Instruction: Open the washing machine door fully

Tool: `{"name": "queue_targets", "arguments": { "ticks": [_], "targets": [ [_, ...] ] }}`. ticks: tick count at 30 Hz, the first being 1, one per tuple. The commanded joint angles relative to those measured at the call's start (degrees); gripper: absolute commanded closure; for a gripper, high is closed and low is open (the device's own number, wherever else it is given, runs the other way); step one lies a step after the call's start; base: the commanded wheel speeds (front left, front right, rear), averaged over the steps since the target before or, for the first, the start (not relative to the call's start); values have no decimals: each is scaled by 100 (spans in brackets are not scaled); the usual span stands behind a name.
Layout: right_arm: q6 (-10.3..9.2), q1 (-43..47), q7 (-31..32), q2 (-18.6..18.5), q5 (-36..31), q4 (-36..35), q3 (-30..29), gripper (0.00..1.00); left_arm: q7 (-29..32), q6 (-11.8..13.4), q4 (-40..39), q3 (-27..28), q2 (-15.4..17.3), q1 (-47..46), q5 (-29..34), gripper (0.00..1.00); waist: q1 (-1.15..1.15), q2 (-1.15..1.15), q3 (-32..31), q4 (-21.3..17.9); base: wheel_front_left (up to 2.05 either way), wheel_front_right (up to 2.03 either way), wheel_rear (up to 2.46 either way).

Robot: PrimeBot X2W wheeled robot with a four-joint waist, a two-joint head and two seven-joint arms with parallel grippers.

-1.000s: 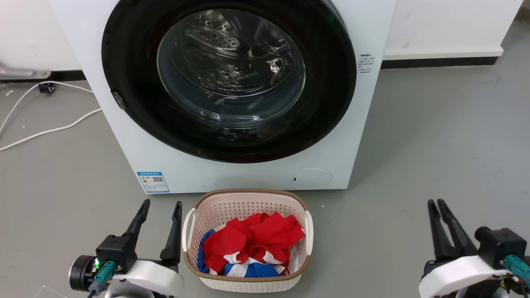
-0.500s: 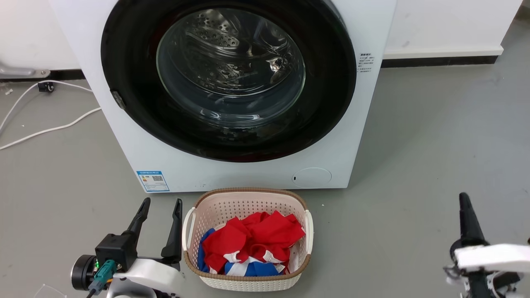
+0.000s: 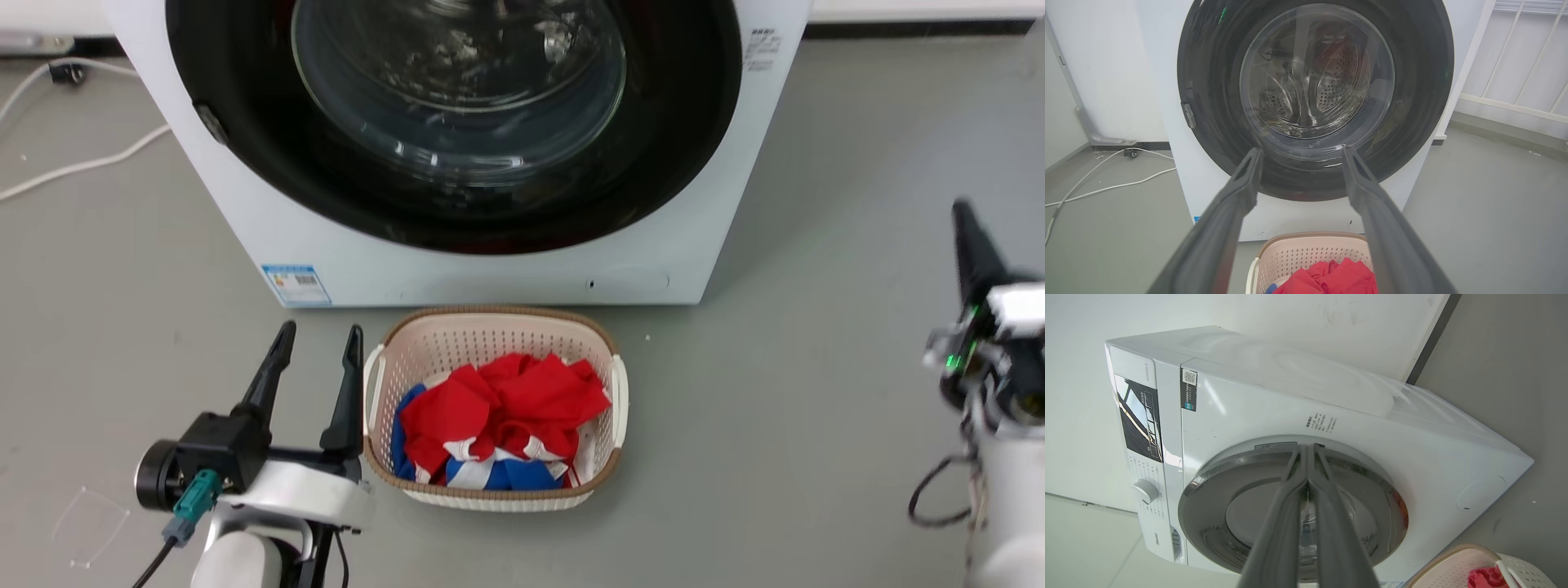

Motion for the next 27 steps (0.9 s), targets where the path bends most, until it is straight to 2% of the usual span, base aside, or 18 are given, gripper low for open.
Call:
{"name": "queue_targets", "arguments": {
  "ticks": [1, 7, 11, 14, 18, 27],
  "targets": [
    [2, -294, 85, -64, 73, 124, -80, 100, -15, -18, -49, -6, -4, -124, 0, 0, 0, 0, 275, 61, 0, 0, 0],
    [2, -1735, 642, -424, 110, 1014, -259, 100, -15, -78, -224, -91, -33, -447, -29, 0, 0, 0, 813, 210, 0, 0, 0],
    [2, -2677, 1074, -695, -161, 1542, -130, 100, -15, -92, -391, -105, -24, -666, -33, 0, 0, 0, 1171, 260, 0, 0, 0],
    [2, -3288, 1390, -765, -341, 1901, -35, 100, -15, -108, -467, -149, -34, -789, -34, 0, 0, 0, 1342, 327, 0, 0, 0],
    [2, -4026, 1789, -821, -707, 2334, 197, 100, -15, -120, -534, -199, -2, -931, -31, 0, 0, 0, 1546, 368, 0, 0, 0],
    [2, -5112, 2205, -636, -1420, 3019, 567, 100, -15, -124, -557, -332, 69, -1125, -22, 0, 0, 0, 1862, 481, 0, 0, 0]
  ]
}}
